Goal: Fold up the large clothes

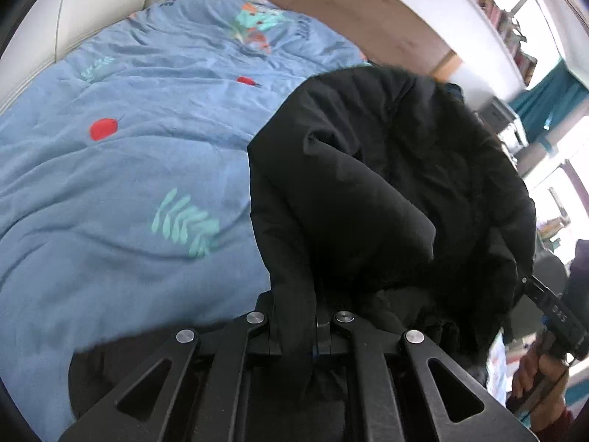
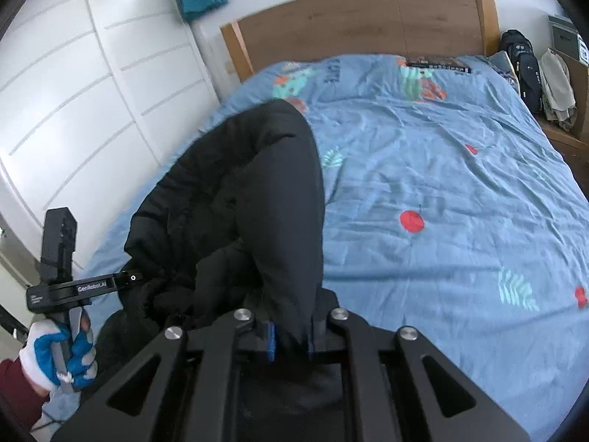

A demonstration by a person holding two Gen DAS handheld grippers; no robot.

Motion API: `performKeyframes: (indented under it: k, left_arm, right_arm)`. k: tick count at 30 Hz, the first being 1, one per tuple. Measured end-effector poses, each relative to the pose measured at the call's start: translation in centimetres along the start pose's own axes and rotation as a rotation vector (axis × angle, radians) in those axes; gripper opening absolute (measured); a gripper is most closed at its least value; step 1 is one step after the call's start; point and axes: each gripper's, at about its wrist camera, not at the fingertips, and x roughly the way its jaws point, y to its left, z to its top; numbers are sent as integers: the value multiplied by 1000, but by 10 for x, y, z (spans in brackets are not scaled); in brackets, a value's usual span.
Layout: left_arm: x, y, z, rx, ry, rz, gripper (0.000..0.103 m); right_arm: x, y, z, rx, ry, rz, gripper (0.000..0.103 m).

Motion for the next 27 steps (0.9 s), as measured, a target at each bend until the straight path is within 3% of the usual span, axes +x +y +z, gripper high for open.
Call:
performKeyframes:
  k: [6, 15, 20, 27]
  left_arm:
    - [-37, 4, -53, -3, 2, -58, 9]
    - [-44, 35, -124, -71, 28, -63, 8]
    - [-44, 41, -139, -72, 40, -31, 8]
    - [-45, 44, -145, -82, 59, 13, 8]
  right_arm:
    - [-51, -10, -57, 77, -18, 50, 10]
    - [-69, -18, -134, 148, -7, 82, 11]
    - [-67, -26, -164, 194, -2, 86, 11]
    - [-65, -24, -169, 172, 30, 51, 14]
